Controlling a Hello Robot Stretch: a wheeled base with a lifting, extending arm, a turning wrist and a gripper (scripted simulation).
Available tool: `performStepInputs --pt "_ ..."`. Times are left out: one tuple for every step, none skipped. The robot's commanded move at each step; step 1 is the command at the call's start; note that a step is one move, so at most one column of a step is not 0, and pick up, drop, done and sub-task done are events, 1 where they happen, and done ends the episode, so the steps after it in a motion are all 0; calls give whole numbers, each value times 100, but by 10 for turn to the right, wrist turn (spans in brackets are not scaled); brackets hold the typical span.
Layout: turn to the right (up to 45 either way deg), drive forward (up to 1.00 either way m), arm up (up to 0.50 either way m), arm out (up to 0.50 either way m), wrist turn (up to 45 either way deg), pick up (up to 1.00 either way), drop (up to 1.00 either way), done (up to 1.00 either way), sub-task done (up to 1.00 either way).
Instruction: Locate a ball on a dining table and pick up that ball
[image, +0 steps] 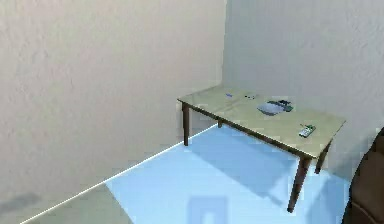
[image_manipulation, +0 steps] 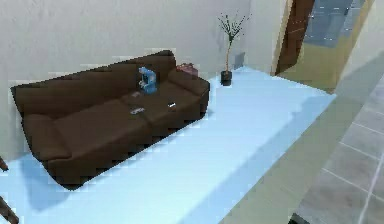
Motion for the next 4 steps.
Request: performStepInputs --pt "390 0 0 0 0 0 0 0 0" --pt "0 35 0 0 0 0 0 0 0" --pt "150 0 0 0 0 0 0 0 0" --pt "0 40 0 0 0 0 0 0 0"
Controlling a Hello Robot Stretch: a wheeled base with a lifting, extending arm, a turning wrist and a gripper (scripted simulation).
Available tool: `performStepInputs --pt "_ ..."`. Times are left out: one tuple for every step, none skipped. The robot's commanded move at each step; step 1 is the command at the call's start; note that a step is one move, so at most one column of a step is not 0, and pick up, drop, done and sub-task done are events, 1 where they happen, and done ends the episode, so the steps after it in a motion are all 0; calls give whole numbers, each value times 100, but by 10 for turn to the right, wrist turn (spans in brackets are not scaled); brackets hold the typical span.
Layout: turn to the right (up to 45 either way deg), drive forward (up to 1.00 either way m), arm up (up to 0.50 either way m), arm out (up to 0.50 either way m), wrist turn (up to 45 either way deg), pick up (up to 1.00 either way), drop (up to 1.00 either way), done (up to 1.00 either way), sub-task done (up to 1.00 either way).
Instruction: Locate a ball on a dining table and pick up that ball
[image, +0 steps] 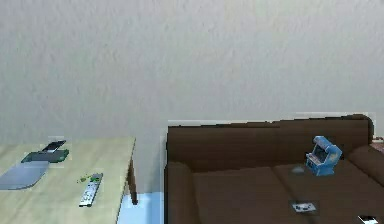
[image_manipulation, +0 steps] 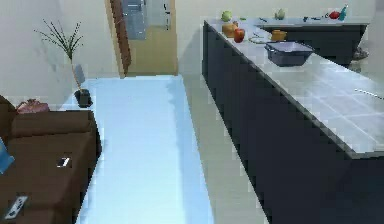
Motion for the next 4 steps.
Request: performStepInputs --pt "450 0 0 0 0 0 0 0 0" --pt "300 0 0 0 0 0 0 0 0" --pt "0 100 0 0 0 0 0 0 0" --pt "0 100 0 0 0 0 0 0 0"
